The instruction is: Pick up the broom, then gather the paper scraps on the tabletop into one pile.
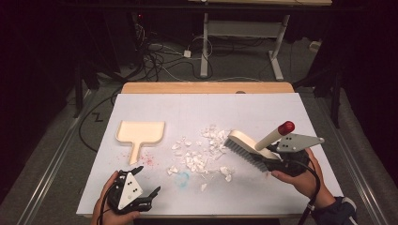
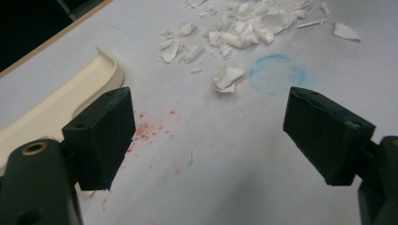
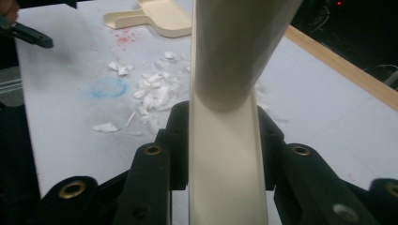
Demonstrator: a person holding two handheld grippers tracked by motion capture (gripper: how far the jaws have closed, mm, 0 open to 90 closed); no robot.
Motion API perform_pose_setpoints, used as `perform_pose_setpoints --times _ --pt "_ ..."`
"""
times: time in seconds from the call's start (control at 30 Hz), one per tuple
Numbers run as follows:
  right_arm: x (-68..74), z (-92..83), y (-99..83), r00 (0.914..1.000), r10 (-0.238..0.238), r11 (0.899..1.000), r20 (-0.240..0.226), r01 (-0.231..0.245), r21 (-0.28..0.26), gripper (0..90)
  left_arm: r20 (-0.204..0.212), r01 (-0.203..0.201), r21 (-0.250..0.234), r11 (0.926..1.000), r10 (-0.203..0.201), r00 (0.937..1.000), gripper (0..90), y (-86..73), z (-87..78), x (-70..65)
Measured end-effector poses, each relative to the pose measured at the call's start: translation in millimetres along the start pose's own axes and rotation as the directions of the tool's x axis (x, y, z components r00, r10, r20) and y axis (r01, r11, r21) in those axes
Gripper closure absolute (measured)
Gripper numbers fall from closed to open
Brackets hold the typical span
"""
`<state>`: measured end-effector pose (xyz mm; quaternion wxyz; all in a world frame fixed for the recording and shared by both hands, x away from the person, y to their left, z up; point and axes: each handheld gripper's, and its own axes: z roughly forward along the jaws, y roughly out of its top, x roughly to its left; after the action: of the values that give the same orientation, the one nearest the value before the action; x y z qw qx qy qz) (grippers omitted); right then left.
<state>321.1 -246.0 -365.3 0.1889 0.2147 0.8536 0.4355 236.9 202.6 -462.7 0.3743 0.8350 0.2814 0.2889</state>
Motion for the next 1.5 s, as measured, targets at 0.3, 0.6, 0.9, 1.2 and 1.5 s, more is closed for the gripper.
perform_pose_setpoints --times 0.3,0.6,0.9,1.2,1.5 --pt "-7.5 3.3 -1.4 0.9971 0.011 1.000 0.076 -0.011 -0.009 67.8 0.001 -0.005 0.030 0.9995 0.005 1.0000 16.1 -3.1 0.3 -1.7" --pt "-9.8 7.0 -2.9 0.9933 0.000 1.000 0.116 -0.003 0.026 67.8 0.016 -0.046 0.057 0.9973 0.045 0.9989 16.1 -3.7 2.9 -6.0" --pt "-28.2 15.6 -1.3 0.9830 0.002 0.998 0.183 -0.012 0.054 67.8 0.032 -0.046 0.073 0.9963 0.043 0.9986 16.1 -4.5 6.4 -7.4" --pt "-68.0 64.4 6.6 0.9596 -0.009 0.986 0.281 -0.039 0.163 67.8 0.050 -0.052 0.079 0.9955 0.048 0.9976 16.1 -5.0 8.2 -7.9" --pt "-76.1 131.0 8.6 0.9457 -0.092 0.955 0.312 -0.005 0.297 67.9 0.054 -0.053 0.084 0.9951 0.048 0.9974 16.1 -5.4 8.3 -8.0"
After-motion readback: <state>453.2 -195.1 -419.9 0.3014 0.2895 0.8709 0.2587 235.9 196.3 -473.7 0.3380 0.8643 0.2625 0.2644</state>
